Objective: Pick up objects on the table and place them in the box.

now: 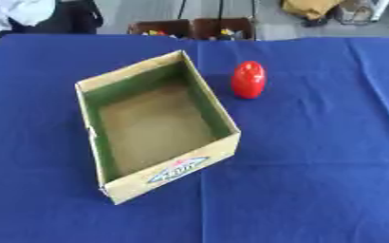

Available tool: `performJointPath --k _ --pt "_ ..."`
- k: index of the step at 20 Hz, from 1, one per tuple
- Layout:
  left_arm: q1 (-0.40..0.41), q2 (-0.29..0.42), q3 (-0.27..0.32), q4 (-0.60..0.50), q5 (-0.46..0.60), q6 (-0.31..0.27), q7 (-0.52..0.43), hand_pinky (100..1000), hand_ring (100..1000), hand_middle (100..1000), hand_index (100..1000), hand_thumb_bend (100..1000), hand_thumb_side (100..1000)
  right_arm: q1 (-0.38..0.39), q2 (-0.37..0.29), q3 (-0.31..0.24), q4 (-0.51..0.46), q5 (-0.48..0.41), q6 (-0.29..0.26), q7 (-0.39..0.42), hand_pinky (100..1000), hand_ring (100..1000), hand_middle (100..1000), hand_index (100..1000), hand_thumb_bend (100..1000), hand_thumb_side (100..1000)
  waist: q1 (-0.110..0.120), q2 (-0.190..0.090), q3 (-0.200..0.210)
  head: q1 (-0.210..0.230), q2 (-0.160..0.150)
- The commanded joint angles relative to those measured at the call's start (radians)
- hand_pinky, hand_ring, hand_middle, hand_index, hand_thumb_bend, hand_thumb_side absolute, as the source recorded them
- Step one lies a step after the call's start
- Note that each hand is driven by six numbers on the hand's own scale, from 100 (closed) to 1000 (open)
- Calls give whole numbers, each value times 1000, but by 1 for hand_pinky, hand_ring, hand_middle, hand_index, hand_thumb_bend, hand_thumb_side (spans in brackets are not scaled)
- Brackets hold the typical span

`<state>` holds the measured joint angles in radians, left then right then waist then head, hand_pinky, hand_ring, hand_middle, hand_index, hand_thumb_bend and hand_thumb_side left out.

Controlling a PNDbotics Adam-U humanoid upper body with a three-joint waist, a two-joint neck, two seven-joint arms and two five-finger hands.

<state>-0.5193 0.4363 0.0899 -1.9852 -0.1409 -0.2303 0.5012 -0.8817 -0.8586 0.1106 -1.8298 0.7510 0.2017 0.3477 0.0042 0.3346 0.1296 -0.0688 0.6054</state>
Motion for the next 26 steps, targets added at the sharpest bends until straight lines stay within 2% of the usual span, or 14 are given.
performJointPath --k 1,4,7,10,16,19,22,26 --pt "-11 35 -2 -15 2 0 -7 698 873 875 968 100 1000 -55 -4 26 109 52 -15 76 797 858 863 888 393 969 -15 -30 2 -10 0" --pt "-12 36 -4 -15 3 1 -10 698 873 875 967 100 1000 -104 28 49 226 104 -39 120 801 866 869 895 386 917 -17 -31 5 -16 -3" --pt "-12 37 -5 -15 4 2 -12 697 873 875 967 100 1000 -141 56 62 327 164 -68 149 802 869 872 897 389 943 -19 -32 6 -19 -4" --pt "-12 37 -6 -15 5 3 -14 697 873 875 967 100 1000 -172 92 71 446 207 -90 185 809 880 880 914 416 916 -19 -32 8 -22 -9" --pt "-14 35 -8 -15 6 6 -17 696 873 875 966 100 1000 -219 151 71 621 263 -131 205 806 878 875 929 465 855 -20 -32 11 -27 -15" --pt "-15 34 -8 -15 7 7 -19 696 873 875 966 100 1000 -235 177 66 685 264 -146 211 783 848 865 939 527 813 -20 -32 14 -31 -16" --pt "-15 32 -9 -15 8 8 -20 696 873 875 965 100 1000 -246 203 60 729 232 -161 228 769 831 862 947 579 832 -19 -30 16 -34 -18" --pt "-17 29 -10 -15 9 9 -22 695 873 875 963 100 1000 -257 230 59 753 146 -167 270 784 843 867 968 663 727 -20 -28 17 -37 -17"
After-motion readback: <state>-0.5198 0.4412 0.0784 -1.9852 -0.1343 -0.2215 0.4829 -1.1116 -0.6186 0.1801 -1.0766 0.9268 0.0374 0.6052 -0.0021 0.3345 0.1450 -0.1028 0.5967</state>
